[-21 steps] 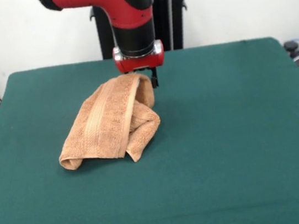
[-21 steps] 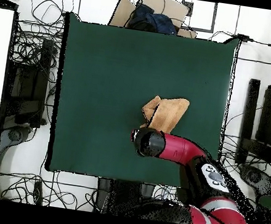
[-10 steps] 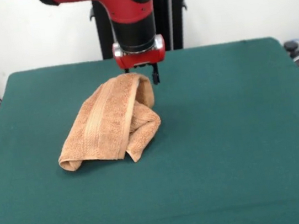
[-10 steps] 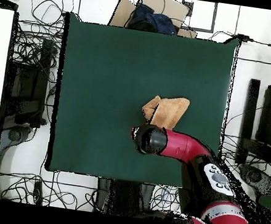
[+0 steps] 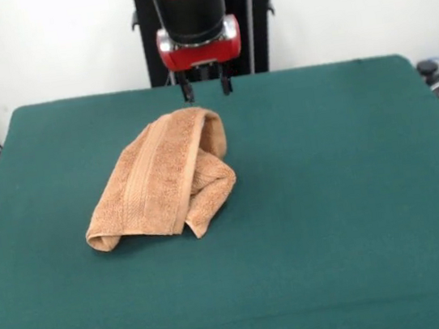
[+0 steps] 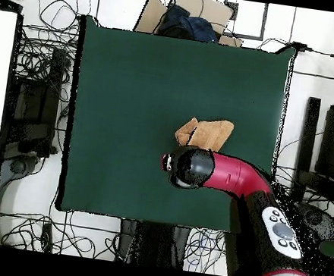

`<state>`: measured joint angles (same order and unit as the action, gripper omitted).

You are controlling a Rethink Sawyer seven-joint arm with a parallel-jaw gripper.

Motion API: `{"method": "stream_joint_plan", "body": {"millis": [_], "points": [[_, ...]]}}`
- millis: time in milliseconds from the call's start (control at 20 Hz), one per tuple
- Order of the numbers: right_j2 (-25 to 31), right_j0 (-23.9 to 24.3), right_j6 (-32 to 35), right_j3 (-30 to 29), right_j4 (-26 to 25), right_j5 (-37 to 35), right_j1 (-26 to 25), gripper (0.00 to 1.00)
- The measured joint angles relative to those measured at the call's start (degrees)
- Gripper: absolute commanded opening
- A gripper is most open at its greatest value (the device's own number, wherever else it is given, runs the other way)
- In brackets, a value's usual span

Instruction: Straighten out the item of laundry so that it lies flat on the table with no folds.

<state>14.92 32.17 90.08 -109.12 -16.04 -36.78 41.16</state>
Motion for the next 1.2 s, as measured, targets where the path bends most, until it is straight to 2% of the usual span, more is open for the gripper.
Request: {"method": "stream_joint_plan", "body": {"millis": [350,1200], "points": [[1.88,0.16,0.0,0.28,1.13,-3.51,2.53,1.0],[3.79,0.19,0.0,3.85,1.06,-5.21,0.55,1.0]]}}
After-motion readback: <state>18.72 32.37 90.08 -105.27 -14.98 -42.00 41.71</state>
